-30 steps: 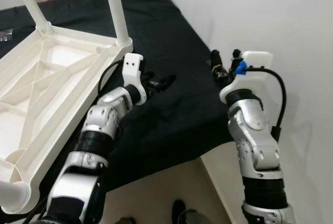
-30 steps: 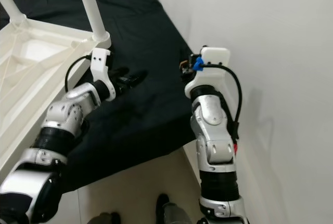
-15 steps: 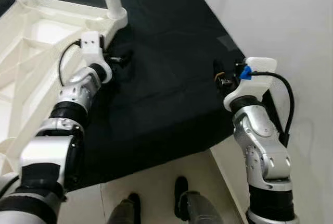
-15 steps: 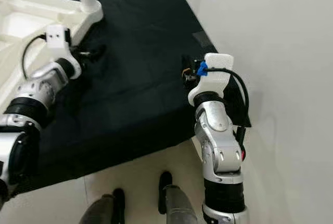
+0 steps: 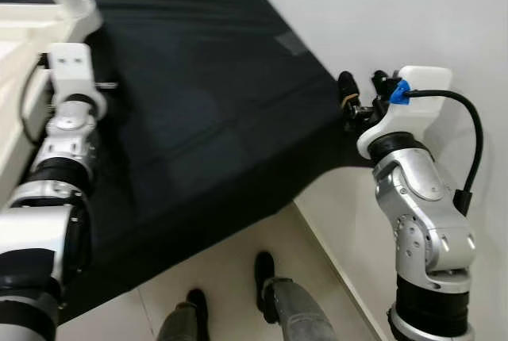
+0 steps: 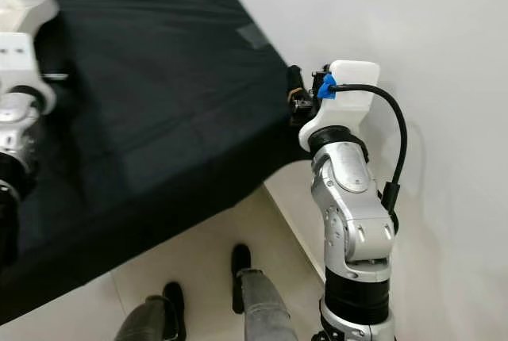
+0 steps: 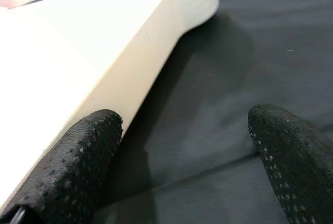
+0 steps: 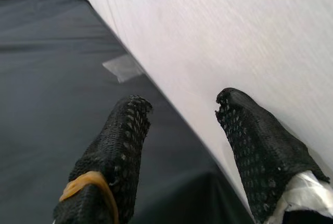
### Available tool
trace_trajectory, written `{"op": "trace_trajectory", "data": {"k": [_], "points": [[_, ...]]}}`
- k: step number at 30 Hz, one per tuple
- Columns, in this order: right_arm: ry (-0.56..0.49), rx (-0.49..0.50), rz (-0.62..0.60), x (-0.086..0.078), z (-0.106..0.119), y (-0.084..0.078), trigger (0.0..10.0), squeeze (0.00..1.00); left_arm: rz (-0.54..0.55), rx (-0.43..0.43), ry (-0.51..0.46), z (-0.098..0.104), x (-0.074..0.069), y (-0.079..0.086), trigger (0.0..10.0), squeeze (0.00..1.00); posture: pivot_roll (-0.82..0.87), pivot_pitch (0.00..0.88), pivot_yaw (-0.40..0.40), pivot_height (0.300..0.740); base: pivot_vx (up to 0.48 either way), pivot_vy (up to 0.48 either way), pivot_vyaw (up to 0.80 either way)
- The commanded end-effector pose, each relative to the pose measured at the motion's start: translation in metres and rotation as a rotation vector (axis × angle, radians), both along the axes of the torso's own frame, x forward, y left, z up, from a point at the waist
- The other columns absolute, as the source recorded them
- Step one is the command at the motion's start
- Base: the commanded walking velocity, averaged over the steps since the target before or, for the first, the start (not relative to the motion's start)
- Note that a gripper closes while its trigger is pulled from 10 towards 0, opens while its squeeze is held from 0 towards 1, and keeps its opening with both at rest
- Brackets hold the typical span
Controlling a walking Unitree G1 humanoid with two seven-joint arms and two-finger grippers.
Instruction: Building children table
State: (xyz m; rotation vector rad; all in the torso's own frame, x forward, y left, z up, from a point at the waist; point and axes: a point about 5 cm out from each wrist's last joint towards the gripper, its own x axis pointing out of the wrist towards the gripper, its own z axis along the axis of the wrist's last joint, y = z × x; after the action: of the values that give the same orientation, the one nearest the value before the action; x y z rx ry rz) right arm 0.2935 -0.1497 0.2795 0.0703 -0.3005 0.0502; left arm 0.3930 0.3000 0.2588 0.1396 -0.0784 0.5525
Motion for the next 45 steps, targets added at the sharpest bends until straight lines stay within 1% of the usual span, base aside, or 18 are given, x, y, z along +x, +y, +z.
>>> {"op": "trace_trajectory", "data": {"k": [1,5,7,10,11,13,14,15,16,17,19,23,25,29,35,39,43,45], "points": [[0.024,0.012,-0.020,-0.003,-0.005,-0.004,10.0,0.00,0.087,-0.024,0.141,-0.037,-0.016,0.027,10.0,0.00,-0.09,0.536,0.003,0.740,0.000,0.000,0.00],[0.030,0.017,-0.019,-0.003,-0.005,-0.004,10.0,0.00,0.005,-0.023,0.136,-0.035,-0.011,0.018,10.0,0.00,-0.09,0.533,0.005,0.740,0.000,0.000,0.00],[0.036,0.021,-0.016,-0.004,-0.005,-0.002,10.0,0.00,-0.173,-0.020,0.089,-0.024,0.004,-0.013,10.0,0.00,-0.08,0.524,0.005,0.740,0.000,0.000,0.00],[0.040,0.028,-0.018,-0.003,-0.007,-0.001,10.0,0.00,-0.516,0.037,0.009,0.000,0.024,-0.076,10.0,0.00,-0.07,0.509,0.006,0.740,0.000,0.000,0.00],[0.040,0.028,-0.018,-0.003,-0.007,-0.001,10.0,0.00,-0.516,0.037,0.009,0.000,0.024,-0.076,10.0,0.00,-0.07,0.509,0.006,0.740,0.000,0.000,0.00],[0.032,0.030,-0.039,-0.002,-0.008,-0.002,10.0,0.00,-0.745,0.051,-0.078,0.020,0.029,-0.119,10.0,0.00,-0.06,0.501,0.008,0.740,0.000,0.000,0.00],[0.032,0.030,-0.039,-0.002,-0.008,-0.002,10.0,0.00,-0.745,0.051,-0.078,0.020,0.029,-0.119,10.0,0.00,-0.06,0.501,0.008,0.740,0.000,0.000,0.00],[0.030,0.028,-0.049,-0.002,-0.008,-0.002,10.0,0.00,-0.836,0.065,-0.116,0.028,0.028,-0.136,10.0,0.00,-0.06,0.493,0.010,0.740,0.000,0.000,0.00],[0.023,0.030,-0.056,0.000,-0.008,-0.003,10.0,0.00,-0.971,0.058,-0.190,0.042,0.026,-0.161,10.0,0.00,-0.05,0.480,0.011,0.740,0.000,0.000,0.00],[0.023,0.030,-0.056,0.000,-0.008,-0.003,10.0,0.00,-0.971,0.058,-0.190,0.042,0.026,-0.161,10.0,0.00,-0.05,0.480,0.011,0.740,0.000,0.000,0.00],[0.018,0.033,-0.057,0.002,-0.010,-0.002,10.0,0.00,-1.185,0.066,-0.308,0.060,0.013,-0.200,10.0,0.00,-0.03,0.464,0.010,0.740,0.000,0.000,0.00],[0.018,0.037,-0.047,0.004,-0.012,0.000,10.0,0.00,-1.291,0.071,-0.391,0.069,-0.004,-0.224,10.0,0.00,-0.02,0.446,0.011,0.740,0.000,0.000,0.00],[0.030,0.037,-0.014,0.006,-0.021,0.006,10.0,0.00,-1.317,0.089,-0.438,0.057,-0.034,-0.240,10.0,0.00,0.01,0.409,0.015,0.740,0.000,0.000,0.00],[0.050,0.035,0.021,0.007,-0.035,0.012,10.0,0.00,-1.277,0.083,-0.414,0.031,-0.060,-0.240,10.0,0.00,0.02,0.387,0.017,0.740,0.000,0.000,0.00],[0.075,-0.011,0.041,0.009,-0.059,0.016,10.0,0.00,-1.138,0.094,-0.319,-0.012,-0.090,-0.211,10.0,0.00,0.05,0.312,0.017,0.740,0.000,0.000,0.00],[0.090,-0.013,0.042,0.008,-0.066,0.014,10.0,0.00,-1.064,0.106,-0.281,-0.023,-0.101,-0.200,10.0,0.00,0.05,0.294,0.020,0.740,0.000,0.000,0.00],[0.115,-0.047,0.058,0.004,-0.081,0.015,10.0,0.00,-0.962,0.052,-0.190,-0.046,-0.127,-0.192,10.0,0.00,0.05,0.241,0.011,0.740,0.000,0.000,0.00],[0.115,-0.047,0.058,0.004,-0.081,0.015,10.0,0.00,-0.962,0.052,-0.190,-0.046,-0.127,-0.192,10.0,0.00,0.05,0.241,0.011,0.740,0.000,0.000,0.00]]}}
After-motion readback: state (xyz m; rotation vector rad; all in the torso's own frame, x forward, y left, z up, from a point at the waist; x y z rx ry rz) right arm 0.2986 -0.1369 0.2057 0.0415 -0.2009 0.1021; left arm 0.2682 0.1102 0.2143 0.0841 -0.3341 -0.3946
